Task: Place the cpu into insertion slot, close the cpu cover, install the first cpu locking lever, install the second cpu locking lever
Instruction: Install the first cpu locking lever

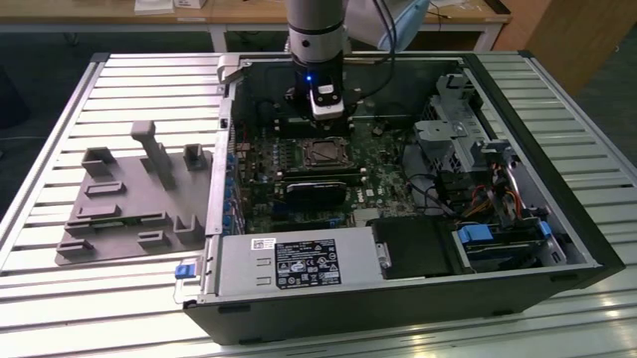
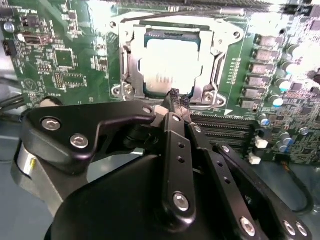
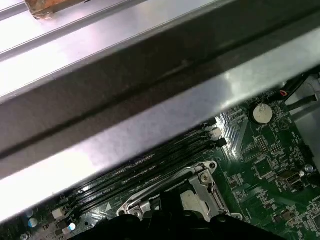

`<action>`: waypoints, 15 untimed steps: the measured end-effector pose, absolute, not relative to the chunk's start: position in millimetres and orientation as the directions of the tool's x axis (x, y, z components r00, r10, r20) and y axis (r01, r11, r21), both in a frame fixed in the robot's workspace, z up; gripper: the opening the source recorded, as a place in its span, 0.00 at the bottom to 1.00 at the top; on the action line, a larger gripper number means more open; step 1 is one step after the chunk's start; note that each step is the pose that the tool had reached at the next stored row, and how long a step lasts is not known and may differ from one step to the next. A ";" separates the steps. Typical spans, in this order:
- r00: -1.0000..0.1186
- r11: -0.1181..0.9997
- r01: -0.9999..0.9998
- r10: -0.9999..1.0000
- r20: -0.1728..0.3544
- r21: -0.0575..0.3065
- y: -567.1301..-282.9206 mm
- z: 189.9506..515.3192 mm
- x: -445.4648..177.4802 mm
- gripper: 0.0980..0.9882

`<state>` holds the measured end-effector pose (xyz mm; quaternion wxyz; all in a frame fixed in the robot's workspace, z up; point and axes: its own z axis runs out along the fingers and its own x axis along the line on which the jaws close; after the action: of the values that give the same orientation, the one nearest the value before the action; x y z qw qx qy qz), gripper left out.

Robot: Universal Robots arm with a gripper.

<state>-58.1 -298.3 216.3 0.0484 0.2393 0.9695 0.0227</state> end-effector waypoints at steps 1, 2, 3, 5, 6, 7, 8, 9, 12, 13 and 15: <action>-0.881 0.885 0.462 0.466 -0.082 0.065 -299.4 216.3 -57.9 0.00; -0.881 0.885 0.462 0.466 -0.082 0.062 -300.6 216.2 -57.8 0.00; -0.881 0.885 0.462 0.466 -0.083 0.060 -301.9 216.2 -57.8 0.00; -0.881 0.885 0.462 0.465 -0.085 0.055 -304.5 216.2 -57.8 0.00; -0.881 0.885 0.462 0.465 -0.087 0.052 -305.7 216.2 -57.7 0.00; -0.881 0.886 0.462 0.465 -0.088 0.049 -306.6 216.2 -57.7 0.00; -0.881 0.886 0.462 0.464 -0.090 0.045 -307.5 216.2 -57.7 0.00; -0.881 0.886 0.462 0.464 -0.092 0.042 -308.4 216.2 -57.7 0.00; -0.881 0.886 0.462 0.463 -0.096 0.033 -309.1 216.2 -57.8 0.00; -0.881 0.886 0.462 0.463 -0.098 0.031 -309.1 216.2 -57.7 0.00; -0.882 0.887 0.461 0.461 -0.100 0.027 -309.2 216.0 -57.7 0.00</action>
<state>-57.7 -309.2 216.0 0.0517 0.2378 0.9699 0.0013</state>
